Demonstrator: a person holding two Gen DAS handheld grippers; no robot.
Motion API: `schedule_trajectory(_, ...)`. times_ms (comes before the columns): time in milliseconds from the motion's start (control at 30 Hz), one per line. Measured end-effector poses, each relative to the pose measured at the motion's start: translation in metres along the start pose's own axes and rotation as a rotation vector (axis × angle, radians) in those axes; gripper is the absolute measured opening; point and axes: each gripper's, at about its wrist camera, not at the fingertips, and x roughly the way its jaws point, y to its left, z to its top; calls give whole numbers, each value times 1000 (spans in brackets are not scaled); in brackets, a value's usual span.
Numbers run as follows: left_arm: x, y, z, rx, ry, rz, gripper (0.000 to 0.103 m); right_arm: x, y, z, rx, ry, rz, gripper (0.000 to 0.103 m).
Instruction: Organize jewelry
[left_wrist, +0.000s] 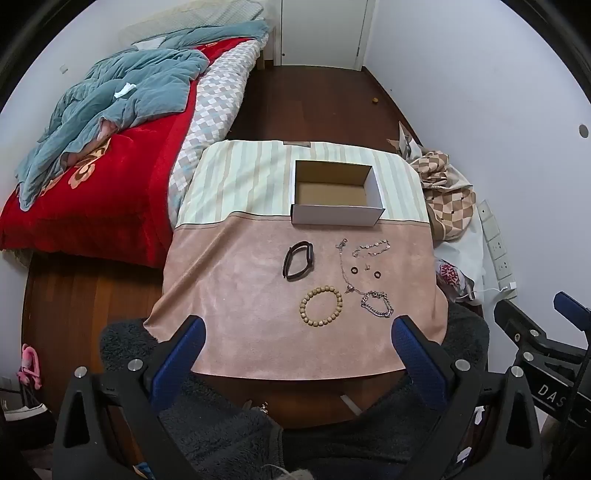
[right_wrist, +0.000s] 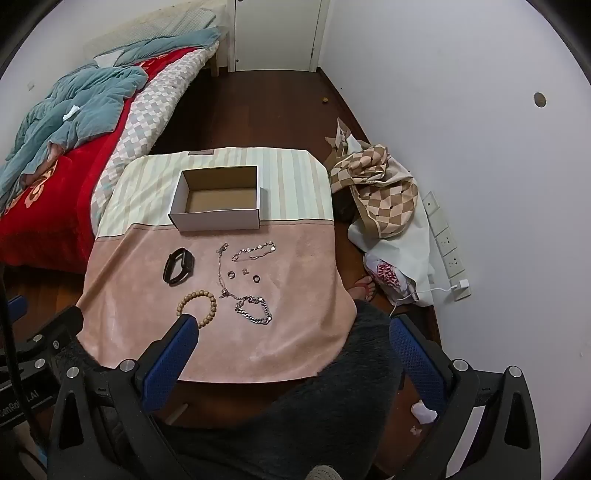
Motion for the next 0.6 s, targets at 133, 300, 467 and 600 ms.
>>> schedule_trajectory(133,0,0,0,1,-3,3,103,0,0,0,-2,-2,-9,103)
schedule_trajectory(300,0,0,0,6,-9,10,103,-1,1,0,-2,0,-12,103)
schedule_trajectory(467,-1,0,0,5,-10,13,103,0,1,0,0,3,-10,103)
schedule_trajectory(600,-2,1,-1,8,-12,14,103,0,-1,-1,-2,2,-8,103)
